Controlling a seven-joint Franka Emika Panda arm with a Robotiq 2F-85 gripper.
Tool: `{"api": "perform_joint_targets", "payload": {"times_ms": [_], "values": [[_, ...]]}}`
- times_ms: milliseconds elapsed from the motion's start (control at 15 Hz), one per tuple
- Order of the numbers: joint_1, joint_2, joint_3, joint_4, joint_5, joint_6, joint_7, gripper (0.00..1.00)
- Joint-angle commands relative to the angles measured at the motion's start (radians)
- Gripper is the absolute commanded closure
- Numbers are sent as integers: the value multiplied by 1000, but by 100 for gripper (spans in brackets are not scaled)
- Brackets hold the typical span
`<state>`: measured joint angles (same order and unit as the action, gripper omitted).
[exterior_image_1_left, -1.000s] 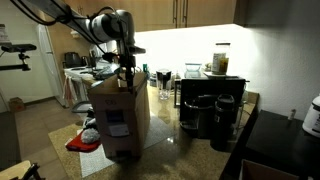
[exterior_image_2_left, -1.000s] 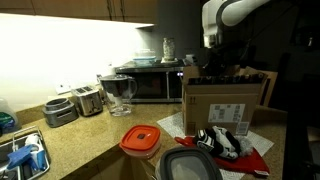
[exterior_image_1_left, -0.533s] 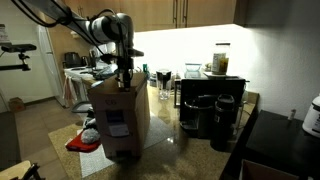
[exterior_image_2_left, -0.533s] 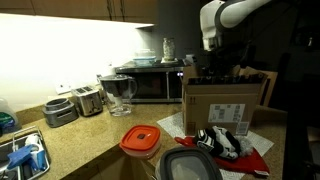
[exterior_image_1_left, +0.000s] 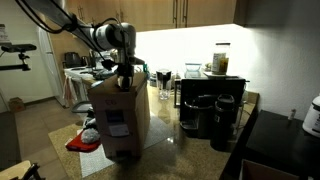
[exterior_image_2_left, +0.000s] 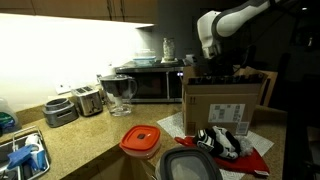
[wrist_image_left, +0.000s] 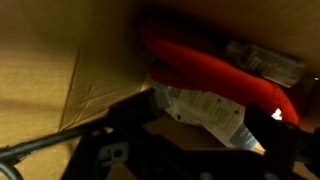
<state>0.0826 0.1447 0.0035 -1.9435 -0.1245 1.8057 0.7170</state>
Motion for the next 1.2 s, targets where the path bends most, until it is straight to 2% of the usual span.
{"api": "perform_joint_targets", "payload": {"times_ms": [0,1133], "values": [[-14,11,-15,-19,3,-38,35,0],[-20,54,-45,-102,-4,-16,52,0]]}}
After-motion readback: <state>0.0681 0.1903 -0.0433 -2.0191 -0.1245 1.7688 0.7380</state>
